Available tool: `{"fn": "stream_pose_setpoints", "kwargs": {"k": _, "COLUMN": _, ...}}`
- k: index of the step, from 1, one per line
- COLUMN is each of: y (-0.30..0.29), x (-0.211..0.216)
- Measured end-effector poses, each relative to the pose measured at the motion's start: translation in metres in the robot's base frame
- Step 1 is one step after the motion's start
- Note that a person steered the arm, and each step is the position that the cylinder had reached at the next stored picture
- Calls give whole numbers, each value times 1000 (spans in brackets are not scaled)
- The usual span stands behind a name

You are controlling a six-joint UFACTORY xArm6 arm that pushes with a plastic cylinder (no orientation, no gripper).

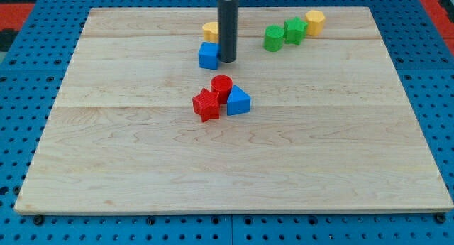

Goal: Point your arm to the bottom of the green circle

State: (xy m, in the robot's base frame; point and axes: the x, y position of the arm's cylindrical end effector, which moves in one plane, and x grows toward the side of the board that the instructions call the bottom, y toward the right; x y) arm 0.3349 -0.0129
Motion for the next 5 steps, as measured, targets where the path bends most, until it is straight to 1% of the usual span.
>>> {"fn": "stream_pose_setpoints", "kwargs": {"k": 1, "y": 27, "x": 0}}
{"fn": "stream_pose_setpoints", "kwargs": {"k": 2, "y": 75, "x": 9}}
{"fn": "stream_pose_setpoints", "kwargs": {"k": 3, "y": 88, "x": 14}}
{"fn": "stream_pose_setpoints", "kwargs": {"k": 5, "y": 88, "x": 14}}
